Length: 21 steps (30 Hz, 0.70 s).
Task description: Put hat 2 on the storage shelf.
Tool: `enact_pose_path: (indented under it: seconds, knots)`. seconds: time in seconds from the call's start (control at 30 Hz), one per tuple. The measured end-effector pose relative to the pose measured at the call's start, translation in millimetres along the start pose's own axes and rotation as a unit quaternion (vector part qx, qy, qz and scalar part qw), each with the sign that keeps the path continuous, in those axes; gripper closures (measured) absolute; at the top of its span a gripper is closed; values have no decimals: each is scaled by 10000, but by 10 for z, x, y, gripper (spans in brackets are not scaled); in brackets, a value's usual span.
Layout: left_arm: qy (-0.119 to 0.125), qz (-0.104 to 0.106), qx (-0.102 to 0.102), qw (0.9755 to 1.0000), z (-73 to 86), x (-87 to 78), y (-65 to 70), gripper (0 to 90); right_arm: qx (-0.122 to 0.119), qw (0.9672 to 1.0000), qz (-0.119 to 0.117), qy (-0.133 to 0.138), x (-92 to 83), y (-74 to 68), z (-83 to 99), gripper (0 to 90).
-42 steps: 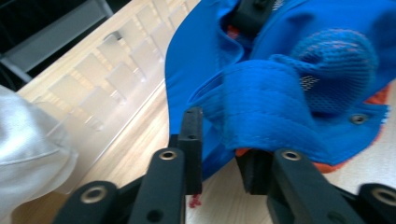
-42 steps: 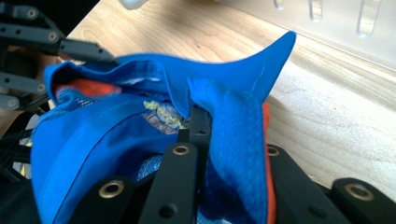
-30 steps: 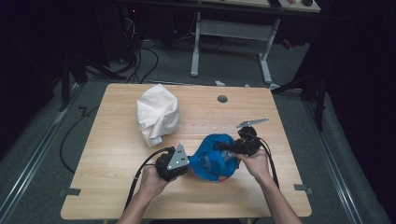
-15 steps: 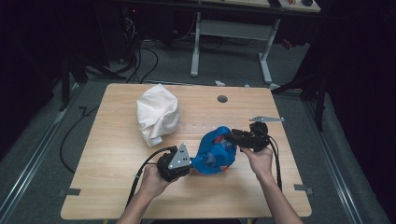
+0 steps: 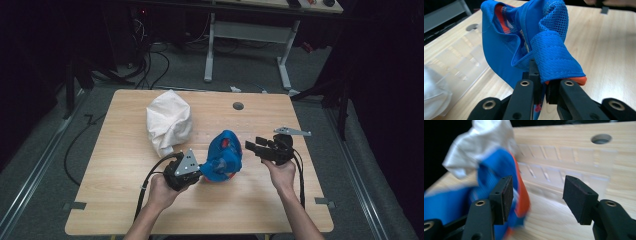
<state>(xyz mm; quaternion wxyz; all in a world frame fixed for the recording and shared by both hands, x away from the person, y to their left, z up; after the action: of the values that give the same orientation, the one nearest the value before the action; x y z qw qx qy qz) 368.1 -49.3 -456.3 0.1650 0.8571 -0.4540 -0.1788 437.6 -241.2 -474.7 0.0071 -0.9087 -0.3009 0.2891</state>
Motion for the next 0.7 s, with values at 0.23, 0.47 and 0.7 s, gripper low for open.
enact_pose_path:
  seconds: [0.23,0.47,0.7]
  knots:
    - [297,-108,-428,9986,-216,28,-123,859,-514,9959,614,-426,93,84,333,407]
    - [572,-156,-707,9957,-485,90,-201,859,-842,9865,1145,-810,200,203,749,394]
    - [752,-303,-836,9932,-729,203,-284,859,-973,9807,1426,-913,266,272,932,378]
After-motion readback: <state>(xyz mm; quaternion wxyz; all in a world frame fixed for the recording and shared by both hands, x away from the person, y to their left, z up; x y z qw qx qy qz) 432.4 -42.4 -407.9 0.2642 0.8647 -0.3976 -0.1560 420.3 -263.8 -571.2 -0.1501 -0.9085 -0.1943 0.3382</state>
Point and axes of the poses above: each handheld gripper's, and its own axes: x roughly forward along the jaws, z roughly out of its underside, y roughly to its right, the point moved 7 cm from there along x, roughly forward along the jaws, and after that the axes turned 8 degrees about -x, right-handed, at the moved point
